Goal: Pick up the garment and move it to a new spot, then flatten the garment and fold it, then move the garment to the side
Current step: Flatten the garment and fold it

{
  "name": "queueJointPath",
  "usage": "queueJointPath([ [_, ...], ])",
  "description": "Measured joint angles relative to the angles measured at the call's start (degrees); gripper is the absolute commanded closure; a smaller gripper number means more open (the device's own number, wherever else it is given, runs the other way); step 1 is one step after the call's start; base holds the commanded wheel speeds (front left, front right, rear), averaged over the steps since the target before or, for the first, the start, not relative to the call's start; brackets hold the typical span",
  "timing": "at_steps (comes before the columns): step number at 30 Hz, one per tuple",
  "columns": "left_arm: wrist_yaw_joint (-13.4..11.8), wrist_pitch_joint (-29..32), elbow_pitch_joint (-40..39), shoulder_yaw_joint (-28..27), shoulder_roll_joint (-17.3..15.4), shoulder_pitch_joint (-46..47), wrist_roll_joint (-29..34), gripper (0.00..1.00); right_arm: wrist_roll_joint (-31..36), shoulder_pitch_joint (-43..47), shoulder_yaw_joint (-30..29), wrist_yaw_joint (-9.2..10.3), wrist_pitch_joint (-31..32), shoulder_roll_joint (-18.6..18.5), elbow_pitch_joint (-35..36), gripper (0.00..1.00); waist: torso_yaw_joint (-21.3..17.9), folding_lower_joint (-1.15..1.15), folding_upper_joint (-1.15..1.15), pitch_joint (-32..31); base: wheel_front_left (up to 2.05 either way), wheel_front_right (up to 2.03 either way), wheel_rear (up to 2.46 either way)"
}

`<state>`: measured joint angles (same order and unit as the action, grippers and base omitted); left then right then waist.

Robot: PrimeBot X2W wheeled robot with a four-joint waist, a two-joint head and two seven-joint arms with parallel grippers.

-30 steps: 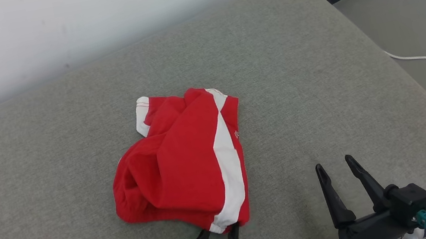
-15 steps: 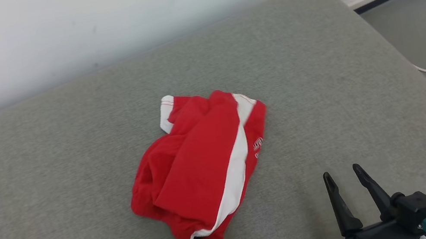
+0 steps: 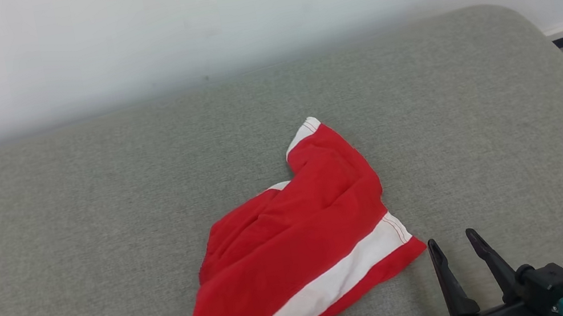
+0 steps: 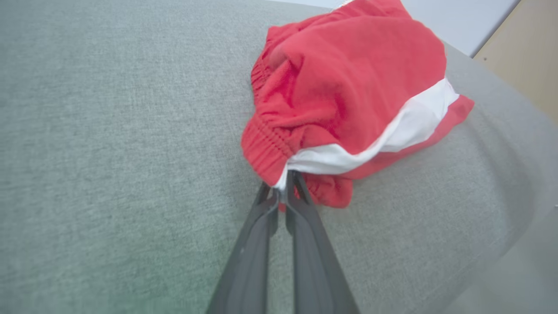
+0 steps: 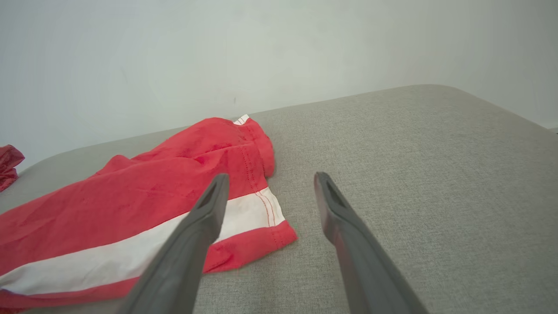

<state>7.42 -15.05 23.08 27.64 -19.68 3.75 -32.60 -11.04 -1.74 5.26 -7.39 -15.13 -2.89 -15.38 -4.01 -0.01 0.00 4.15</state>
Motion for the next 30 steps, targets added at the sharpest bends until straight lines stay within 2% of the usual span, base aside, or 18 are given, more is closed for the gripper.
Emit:
queueJointPath([
  [5, 0.0, 0.0, 2.1, 2.8, 2.0, -0.2, -0.1, 1.0, -0.1, 0.6, -0.1, 0.0, 0.0, 0.0, -0.4, 0.0, 1.5, 0.0, 0.0, -0.8, 0.0, 0.0, 0.0],
  [6, 0.1, 0.0, 2.6, 3.1, 2.2, -0.2, 0.3, 0.77, -0.2, 0.6, -0.1, 0.0, 0.0, 0.0, -0.5, 0.0, 1.7, 0.0, 0.0, -1.0, 0.0, 0.0, 0.0],
  [7, 0.1, 0.0, 2.8, 3.1, 2.4, -0.2, 0.4, 0.01, -0.2, 0.7, -0.2, 0.0, 0.0, 0.0, -0.4, 0.0, 1.9, 0.0, 0.0, -1.1, 0.0, 0.0, 0.0],
  [11, 0.1, 0.0, 2.2, 1.9, 3.9, -0.6, 0.2, 0.0, -0.2, 0.7, -0.5, 0.0, 0.0, 0.0, -0.5, 0.0, 2.8, 0.01, 0.0, -1.6, 0.0, 0.0, 0.0],
  [20, 0.1, 0.0, -0.8, -2.6, 3.9, -6.2, 0.8, 0.0, -0.1, 1.3, -0.9, 0.0, 0.0, 0.0, -0.4, 0.0, 3.9, 0.01, 0.0, -1.9, 0.0, 0.0, 0.0],
  [26, 0.1, 0.0, -1.8, -4.2, 4.3, -6.8, 1.4, 0.0, 0.5, 1.3, -1.4, 0.0, 0.0, 0.0, -0.8, 0.0, 4.0, 0.01, 0.0, -2.1, 0.0, 0.0, 0.0],
  [30, 0.1, 0.0, -1.5, -3.0, 4.5, -5.7, 1.0, 0.0, 2.4, 0.7, -1.6, 0.0, 0.0, 0.0, -5.4, 0.0, 3.7, 0.01, 0.0, -2.2, 0.0, 0.0, 0.0],
])
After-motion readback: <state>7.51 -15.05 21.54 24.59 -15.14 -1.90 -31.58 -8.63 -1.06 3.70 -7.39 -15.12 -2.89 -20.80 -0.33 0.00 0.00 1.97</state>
